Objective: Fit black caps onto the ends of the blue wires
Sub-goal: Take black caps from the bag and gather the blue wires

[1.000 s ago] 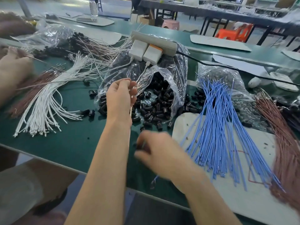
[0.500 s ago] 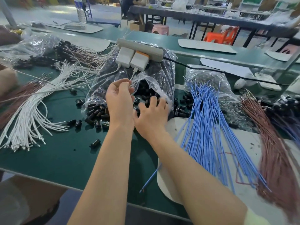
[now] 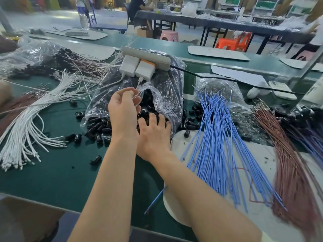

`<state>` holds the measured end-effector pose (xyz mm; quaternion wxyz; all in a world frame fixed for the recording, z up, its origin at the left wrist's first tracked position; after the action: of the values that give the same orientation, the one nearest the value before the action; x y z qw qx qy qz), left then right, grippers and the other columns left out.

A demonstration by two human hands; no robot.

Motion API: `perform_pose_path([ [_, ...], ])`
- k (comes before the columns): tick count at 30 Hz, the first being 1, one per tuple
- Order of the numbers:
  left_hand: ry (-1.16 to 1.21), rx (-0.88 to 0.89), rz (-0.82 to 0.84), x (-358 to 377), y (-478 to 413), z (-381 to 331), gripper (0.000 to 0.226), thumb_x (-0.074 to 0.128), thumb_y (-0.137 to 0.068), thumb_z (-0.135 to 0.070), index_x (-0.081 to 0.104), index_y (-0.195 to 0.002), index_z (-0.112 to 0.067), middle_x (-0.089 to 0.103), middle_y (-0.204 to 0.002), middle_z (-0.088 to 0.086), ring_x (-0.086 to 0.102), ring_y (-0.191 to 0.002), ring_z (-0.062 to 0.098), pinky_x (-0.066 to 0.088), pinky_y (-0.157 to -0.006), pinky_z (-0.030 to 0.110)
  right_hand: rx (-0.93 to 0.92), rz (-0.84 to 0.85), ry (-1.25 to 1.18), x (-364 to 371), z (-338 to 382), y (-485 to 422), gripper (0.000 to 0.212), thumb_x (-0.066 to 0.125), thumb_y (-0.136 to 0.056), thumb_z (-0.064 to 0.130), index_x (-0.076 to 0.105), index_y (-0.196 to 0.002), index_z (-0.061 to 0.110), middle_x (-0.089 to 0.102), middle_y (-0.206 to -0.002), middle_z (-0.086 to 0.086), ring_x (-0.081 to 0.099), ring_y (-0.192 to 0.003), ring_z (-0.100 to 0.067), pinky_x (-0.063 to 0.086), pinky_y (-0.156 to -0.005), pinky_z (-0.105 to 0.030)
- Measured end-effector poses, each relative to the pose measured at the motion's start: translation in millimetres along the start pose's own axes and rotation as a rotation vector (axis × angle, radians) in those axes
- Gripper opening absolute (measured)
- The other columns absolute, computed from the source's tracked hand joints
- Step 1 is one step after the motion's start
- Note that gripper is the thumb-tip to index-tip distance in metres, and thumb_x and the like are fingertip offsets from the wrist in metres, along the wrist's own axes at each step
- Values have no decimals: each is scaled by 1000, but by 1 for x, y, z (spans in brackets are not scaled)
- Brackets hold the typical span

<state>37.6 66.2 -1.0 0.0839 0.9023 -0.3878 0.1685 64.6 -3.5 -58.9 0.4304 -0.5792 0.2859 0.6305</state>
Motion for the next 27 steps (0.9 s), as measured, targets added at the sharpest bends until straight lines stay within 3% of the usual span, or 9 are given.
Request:
perform_pose_path([
  [4, -1, -4, 4, 3, -1, 3, 17, 46, -94, -13, 61, -89, -20, 65, -89, -8, 60, -83, 7, 47, -73, 23, -8, -51, -7, -3, -1, 2, 47, 32, -89, 43, 49, -121, 12, 42, -128, -19, 37, -117, -40, 31, -93, -50],
  [8, -15, -28, 17, 12, 0, 6, 17, 47, -94, -13, 61, -89, -21, 66, -89, -8, 61, -83, 6, 49, -71, 21, 3, 70, -45, -3, -1, -1, 46, 41, -91, 38, 42, -131, 15, 33, -135, -19, 30, -121, -42, 28, -97, -54],
  [11, -109, -32, 60, 18, 0, 8, 11, 49, -93, -14, 58, -92, -20, 64, -89, -5, 60, -77, 6, 50, -69, 20, -25, -2, 7, -1, -1, 3, 40, 40, -92, 32, 49, -125, 12, 40, -131, -18, 37, -117, -39, 31, -96, -51],
  [14, -645, 176, 200, 31, 5, 4, 11, 54, -93, -21, 52, -103, -17, 58, -79, -9, 55, -67, 4, 42, -57, 11, -26, -126, -131, -6, -2, 3, 43, 45, -94, 34, 45, -131, 12, 50, -129, -11, 45, -118, -30, 36, -97, -47],
  [17, -980, 397, 263, 46, 16, -2, 24, 54, -92, -31, 54, -113, -18, 52, -74, -16, 55, -72, 7, 39, -62, 22, -65, -181, -601, -15, -2, 5, 39, 51, -92, 23, 51, -125, 3, 59, -121, -16, 54, -108, -29, 45, -91, -44],
  [20, -874, 490, 192, 49, 17, -23, 22, 54, -93, -33, 58, -109, -18, 57, -76, -15, 58, -75, 6, 46, -67, 23, -89, -183, -441, -19, -7, 6, 14, 50, -93, 16, 61, -94, 7, 64, -92, -12, 57, -87, -33, 35, -65, -33],
  [22, -799, 538, 151, 46, 14, -36, 18, 54, -93, -31, 59, -105, -19, 57, -77, -17, 56, -72, -3, 45, -64, 14, -199, -178, -331, -26, -5, 6, 32, 45, -89, 11, 39, -59, 16, 46, -65, -3, 44, -61, -26, 22, -56, -29],
  [24, -730, 574, 112, 42, 12, -46, 13, 55, -93, -29, 58, -102, -21, 57, -77, -19, 54, -68, -9, 43, -62, 6, -242, -287, -456, -42, -1, 9, 40, 45, -81, 11, 18, -54, 23, 27, -55, 6, 25, -48, -14, 15, -51, -26],
  [27, -661, 662, -25, 32, 12, -49, 6, 54, -91, -24, 53, -97, -22, 54, -76, -18, 53, -65, -8, 46, -65, 7, -200, -534, -688, -75, -18, 6, 24, 56, -86, 15, 46, -63, 18, 46, -57, 6, 42, -50, -11, 32, -47, -25],
])
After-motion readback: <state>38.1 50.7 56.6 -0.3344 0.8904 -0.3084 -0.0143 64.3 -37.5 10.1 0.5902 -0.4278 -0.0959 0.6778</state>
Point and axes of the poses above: each hand's wrist, its own y-axis away from the middle knuckle, its own x-axis out of the palm, z = x × y, the point moved 4 cm from there along -y, towards the middle knuckle
